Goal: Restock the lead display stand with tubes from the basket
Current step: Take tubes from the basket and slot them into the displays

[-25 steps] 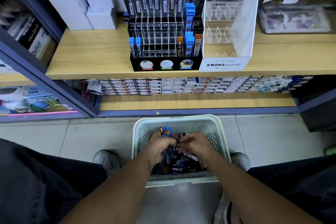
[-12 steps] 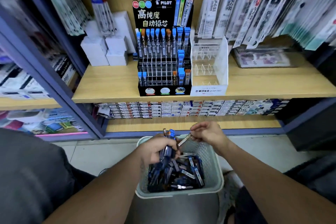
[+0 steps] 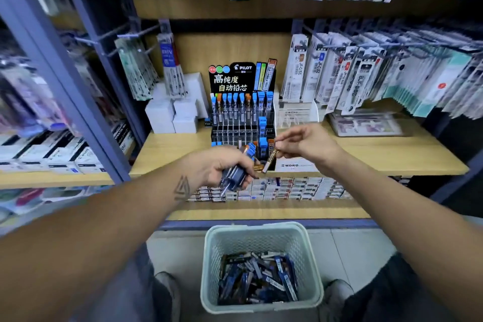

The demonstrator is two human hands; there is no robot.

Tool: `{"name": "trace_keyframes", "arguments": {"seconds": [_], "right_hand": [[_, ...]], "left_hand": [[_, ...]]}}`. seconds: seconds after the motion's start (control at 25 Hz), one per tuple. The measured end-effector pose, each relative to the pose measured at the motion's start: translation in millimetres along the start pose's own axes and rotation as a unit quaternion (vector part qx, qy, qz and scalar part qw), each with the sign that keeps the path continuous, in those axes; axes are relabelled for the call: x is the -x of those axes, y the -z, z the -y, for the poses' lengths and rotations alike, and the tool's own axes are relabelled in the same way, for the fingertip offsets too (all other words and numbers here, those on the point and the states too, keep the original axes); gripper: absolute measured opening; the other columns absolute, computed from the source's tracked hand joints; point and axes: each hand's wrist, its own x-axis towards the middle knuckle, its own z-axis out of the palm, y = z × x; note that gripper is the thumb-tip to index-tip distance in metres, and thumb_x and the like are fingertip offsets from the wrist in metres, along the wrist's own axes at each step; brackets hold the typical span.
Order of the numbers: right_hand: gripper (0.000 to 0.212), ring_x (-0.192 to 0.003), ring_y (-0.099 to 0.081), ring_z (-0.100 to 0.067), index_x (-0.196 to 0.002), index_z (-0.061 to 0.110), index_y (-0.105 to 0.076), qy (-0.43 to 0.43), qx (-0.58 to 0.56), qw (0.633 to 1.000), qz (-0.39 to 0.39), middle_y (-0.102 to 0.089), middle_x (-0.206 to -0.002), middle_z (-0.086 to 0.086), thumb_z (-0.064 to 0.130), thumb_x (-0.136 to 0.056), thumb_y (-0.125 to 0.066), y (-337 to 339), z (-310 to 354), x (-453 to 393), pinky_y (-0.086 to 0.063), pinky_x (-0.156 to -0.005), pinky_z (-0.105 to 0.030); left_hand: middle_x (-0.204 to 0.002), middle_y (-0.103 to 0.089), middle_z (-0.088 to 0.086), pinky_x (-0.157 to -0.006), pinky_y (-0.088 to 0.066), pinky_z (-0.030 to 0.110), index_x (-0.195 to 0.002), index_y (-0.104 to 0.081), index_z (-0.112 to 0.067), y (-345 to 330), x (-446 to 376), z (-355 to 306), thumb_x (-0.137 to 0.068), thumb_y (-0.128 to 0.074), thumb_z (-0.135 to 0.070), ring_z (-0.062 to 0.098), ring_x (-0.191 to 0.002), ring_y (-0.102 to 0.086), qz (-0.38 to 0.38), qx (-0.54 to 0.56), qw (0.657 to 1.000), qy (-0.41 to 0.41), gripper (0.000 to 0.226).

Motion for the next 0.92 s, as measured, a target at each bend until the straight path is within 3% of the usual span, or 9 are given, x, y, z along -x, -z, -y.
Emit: {"name": "trace_keyframes", "arguments": {"seconds": [0.24,0.48,0.68,0.84,0.92], "right_hand": [[0.011,-0.071,-0.074,-0.023,-0.091,-0.005,-0.071,0.059,0.046,0.997,-0.013,-0.073,-0.081,-0.020,-0.012,-0.082,-0.071,-2,52,-33,-0.063,-0.075,-0.032],[0.011,-0.072,-0.075,-0.021,-0.088,0.002,-0.073,0.078,0.118,0.990,0.008,-0.074,-0.075,-0.012,-0.007,-0.082,-0.075,-10,45,-62,-0.061,-0.070,-0.027],[0.011,-0.073,-0.068,-0.009,-0.082,0.023,-0.077,0.147,0.344,0.927,0.002,-0.072,-0.076,0.010,0.014,-0.080,-0.083,-25,28,-80,-0.051,-0.069,-0.023],[0.008,-0.079,-0.065,-0.011,-0.085,0.026,-0.078,0.140,0.422,0.896,0.002,-0.066,-0.076,0.012,0.019,-0.082,-0.081,-31,22,-80,-0.044,-0.070,-0.021],[0.008,-0.081,-0.065,-0.013,-0.088,0.026,-0.078,0.136,0.450,0.883,-0.003,-0.064,-0.077,0.011,0.019,-0.083,-0.080,-34,17,-78,-0.044,-0.070,-0.020]], "left_hand": [[-0.070,-0.061,0.016,-0.044,-0.054,0.027,-0.095,-0.052,0.001,25,18,-60,-0.087,-0.057,0.014,0.018,-0.046,-0.060,-0.111,0.008,0.990,-0.087,0.016],[-0.071,-0.060,0.020,-0.044,-0.054,0.029,-0.092,-0.049,0.002,40,-7,-57,-0.082,-0.062,0.017,0.021,-0.048,-0.059,-0.175,0.002,0.977,-0.120,0.022],[-0.073,-0.060,0.022,-0.047,-0.055,0.031,-0.101,-0.047,0.001,40,-20,-61,-0.079,-0.064,0.020,0.022,-0.049,-0.058,-0.164,0.019,0.977,-0.137,0.033],[-0.074,-0.062,0.023,-0.049,-0.056,0.032,-0.106,-0.048,0.001,41,-21,-63,-0.079,-0.065,0.019,0.022,-0.049,-0.059,-0.155,0.018,0.978,-0.139,0.037],[-0.072,-0.063,0.022,-0.049,-0.057,0.033,-0.123,-0.046,0.005,43,-23,-61,-0.077,-0.066,0.020,0.023,-0.049,-0.060,-0.157,0.017,0.978,-0.134,0.052]]}}
